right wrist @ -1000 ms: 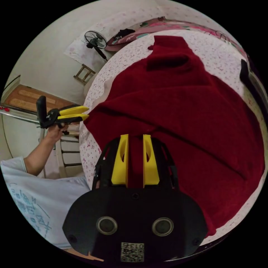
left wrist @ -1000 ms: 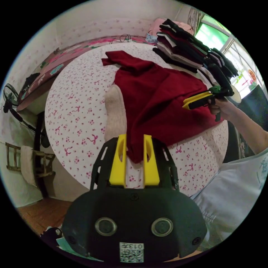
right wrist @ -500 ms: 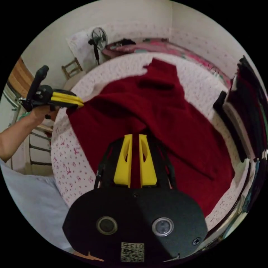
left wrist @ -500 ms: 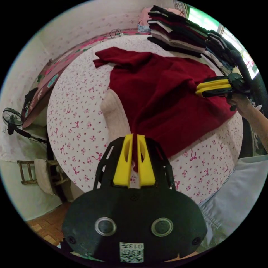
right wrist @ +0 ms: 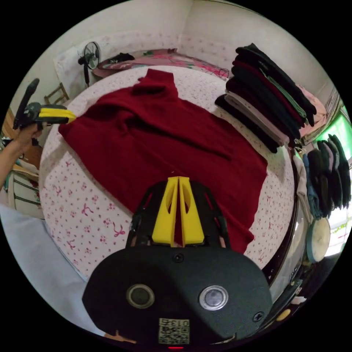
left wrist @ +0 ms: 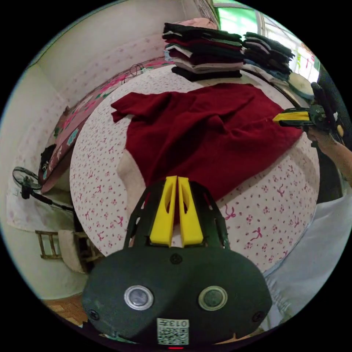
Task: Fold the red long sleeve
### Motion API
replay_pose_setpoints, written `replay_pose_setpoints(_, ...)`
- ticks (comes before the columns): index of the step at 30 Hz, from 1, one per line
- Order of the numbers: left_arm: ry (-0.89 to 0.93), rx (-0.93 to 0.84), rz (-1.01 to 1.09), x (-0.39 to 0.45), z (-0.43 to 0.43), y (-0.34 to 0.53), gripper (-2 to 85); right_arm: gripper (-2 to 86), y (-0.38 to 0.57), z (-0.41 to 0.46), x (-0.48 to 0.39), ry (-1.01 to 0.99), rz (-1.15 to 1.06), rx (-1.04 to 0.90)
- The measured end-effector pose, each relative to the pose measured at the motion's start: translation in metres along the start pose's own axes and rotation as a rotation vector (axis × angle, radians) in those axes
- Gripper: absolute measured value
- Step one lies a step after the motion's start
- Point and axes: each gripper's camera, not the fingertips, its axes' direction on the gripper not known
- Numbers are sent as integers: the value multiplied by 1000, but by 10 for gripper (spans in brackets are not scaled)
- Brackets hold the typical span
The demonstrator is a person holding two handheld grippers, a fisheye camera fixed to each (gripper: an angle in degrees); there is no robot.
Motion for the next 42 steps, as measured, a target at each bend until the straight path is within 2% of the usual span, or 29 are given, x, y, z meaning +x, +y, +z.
replay_pose_setpoints(2, -25, -48, 23, 11, 9, 2, -3, 0, 14, -1, 3, -11, 17, 61)
replay_pose_setpoints(6, 10, -36, 24, 18, 1, 22, -3, 0, 29, -6, 24, -100, 43, -15)
replay_pose_setpoints(10, 4, 50, 9, 28, -20, 17, -3, -1, 47, -28, 24, -90, 47, 120)
replay_pose_setpoints(11, 0, 76, 10, 36, -24, 12, -3, -1, 49, -27, 22, -97, 35, 120)
replay_pose_setpoints(14, -2, -36, 50, 57, -4, -3, -3, -1, 59, -5, 11, -75, 4, 50)
replay_pose_setpoints(15, -10, -21, 48, 61, 1, 0, -3, -1, 66, 5, 14, -78, 15, 25)
replay_pose_setpoints(16, -13, -2, 47, 61, 0, 2, -3, -1, 76, 6, 20, -104, 35, 80)
replay_pose_setpoints(20, 62, -14, -62, 47, -8, 5, -3, -1, 86, 6, 48, -173, 88, 21)
replay_pose_setpoints(23, -48, 121, -30, 56, -31, 1, -3, 1, 95, -3, 73, -131, 152, 116)
replay_pose_setpoints(25, -85, 66, 3, 62, -22, -8, -2, 5, 89, -1, 92, -110, 186, 148)
replay_pose_setpoints(27, -6, -92, 0, 61, 10, -15, -1, 10, 79, 5, 107, -126, 218, 156)
replay_pose_setpoints(29, 33, -16, -58, 55, 5, -12, 2, 21, 68, 13, 122, -142, 251, 162)
replay_pose_setpoints(31, 34, -23, -89, 50, -1, -14, 8, 48, 55, 24, 142, -144, 286, 171)
replay_pose_setpoints(33, -76, 109, -132, 52, -25, -11, 35, 64, 46, 33, 158, -164, 322, 193)
replay_pose_setpoints(36, -243, 210, -135, 61, -42, -15, 83, 84, 29, 58, 180, -219, 354, 151)
replay_pose_setpoints(39, -215, 105, -37, 69, -23, -28, 102, 89, 15, 89, 193, -266, 356, 51)
replay_pose_setpoints(42, -174, -10, 13, 73, -1, -36, 111, 46, 10, 107, 199, -275, 367, -13)
